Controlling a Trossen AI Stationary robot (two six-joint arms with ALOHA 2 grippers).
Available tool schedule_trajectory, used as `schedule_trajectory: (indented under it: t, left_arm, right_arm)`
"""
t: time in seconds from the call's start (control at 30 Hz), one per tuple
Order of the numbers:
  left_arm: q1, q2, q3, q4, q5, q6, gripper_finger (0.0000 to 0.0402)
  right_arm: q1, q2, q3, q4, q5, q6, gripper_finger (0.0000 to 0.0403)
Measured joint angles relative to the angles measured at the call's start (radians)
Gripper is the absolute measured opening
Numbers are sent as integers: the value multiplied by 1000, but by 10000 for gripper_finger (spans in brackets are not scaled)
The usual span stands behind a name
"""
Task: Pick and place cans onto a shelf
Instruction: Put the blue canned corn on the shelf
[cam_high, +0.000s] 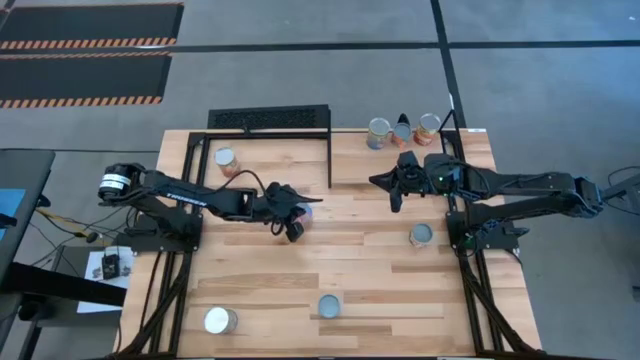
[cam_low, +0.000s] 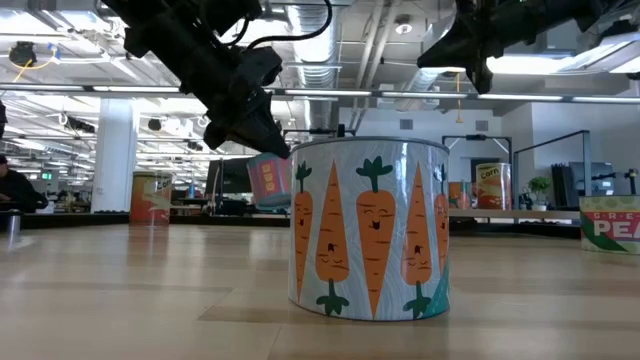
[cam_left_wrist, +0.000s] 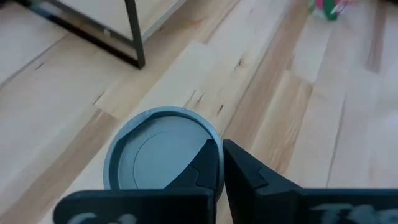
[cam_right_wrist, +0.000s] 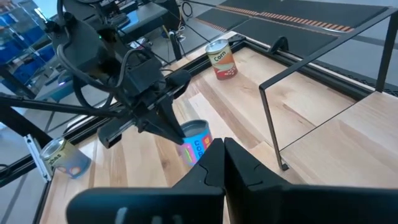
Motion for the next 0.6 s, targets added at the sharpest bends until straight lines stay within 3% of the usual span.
schedule_trajectory:
  t: [0.17,0.43,0.6]
  left_arm:
    - [-13,0,0,23,36,-11,0]
    - [-18,0,7,56,-19,-43,0]
    - [-19,56,103,-21,-54,-28,0]
  right_arm:
    - [0,0,0,0,1,0,13]
    - [-1,0,0,0,1,0,13]
    - [-3,0,0,0,2,-1,13]
